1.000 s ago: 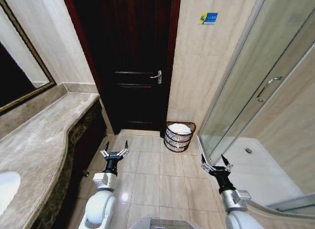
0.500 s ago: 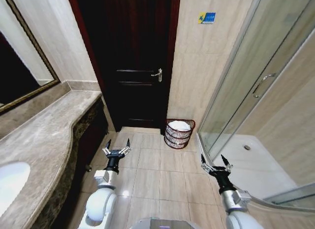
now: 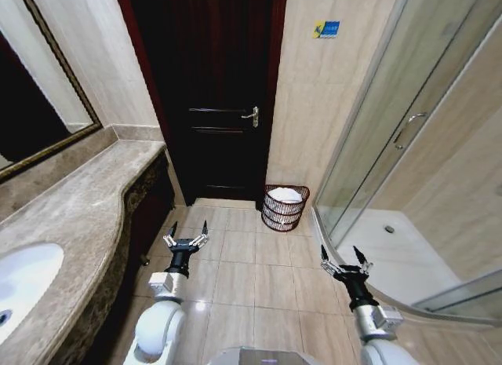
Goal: Discard the used towel into the hamper.
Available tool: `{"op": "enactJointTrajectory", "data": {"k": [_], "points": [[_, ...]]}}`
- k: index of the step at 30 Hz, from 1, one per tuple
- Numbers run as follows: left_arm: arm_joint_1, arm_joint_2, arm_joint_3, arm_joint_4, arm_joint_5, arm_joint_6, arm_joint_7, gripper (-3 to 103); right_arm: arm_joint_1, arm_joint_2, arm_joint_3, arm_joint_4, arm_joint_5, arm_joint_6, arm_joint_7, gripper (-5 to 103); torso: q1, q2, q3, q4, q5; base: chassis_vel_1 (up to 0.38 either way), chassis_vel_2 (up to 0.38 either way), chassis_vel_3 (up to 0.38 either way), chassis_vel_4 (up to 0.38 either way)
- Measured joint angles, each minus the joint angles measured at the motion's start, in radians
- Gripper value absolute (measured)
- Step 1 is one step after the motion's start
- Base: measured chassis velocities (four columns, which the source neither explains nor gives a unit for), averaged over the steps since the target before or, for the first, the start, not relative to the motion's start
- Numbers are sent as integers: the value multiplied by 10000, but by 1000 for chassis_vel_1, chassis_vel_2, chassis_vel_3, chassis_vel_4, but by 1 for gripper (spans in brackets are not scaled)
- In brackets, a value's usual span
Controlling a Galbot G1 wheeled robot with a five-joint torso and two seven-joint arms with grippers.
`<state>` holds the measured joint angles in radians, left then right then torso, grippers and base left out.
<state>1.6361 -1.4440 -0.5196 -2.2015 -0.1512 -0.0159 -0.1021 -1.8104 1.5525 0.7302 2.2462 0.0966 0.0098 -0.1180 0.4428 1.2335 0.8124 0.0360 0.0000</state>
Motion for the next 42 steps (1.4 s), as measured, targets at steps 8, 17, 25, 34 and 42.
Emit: {"op": "enactJointTrajectory", "data": {"k": [8, 17, 25, 34, 42], "points": [[15, 113, -30, 6, -89, -11, 12, 100, 50, 123, 75, -12, -116, 0, 3, 100, -1, 1, 0, -1, 2, 118, -103, -113, 101], [178, 98, -147, -147, -155, 14, 102, 100, 16, 116, 108, 58, -120, 30, -5, 100, -1, 1, 0, 0, 1, 92, -96, -95, 92], [264, -62, 22, -320, -4, 13, 88, 100, -51, 38, 151, 105, -30, 79, 11, 100, -1, 2, 0, 2, 0, 95, -96, -94, 98], [228, -141, 197, -191, 105, 12, 38, 100, -46, 40, 223, 53, 343, 260, 103, 100, -4, 2, -1, 3, 0, 95, -81, -90, 88], [64, -134, 393, 95, 97, -181, 3, 100, 80, 238, 157, 157, 277, 303, 208, 100, 1, 1, 1, 0, -1, 7, -6, -2, 5]]}}
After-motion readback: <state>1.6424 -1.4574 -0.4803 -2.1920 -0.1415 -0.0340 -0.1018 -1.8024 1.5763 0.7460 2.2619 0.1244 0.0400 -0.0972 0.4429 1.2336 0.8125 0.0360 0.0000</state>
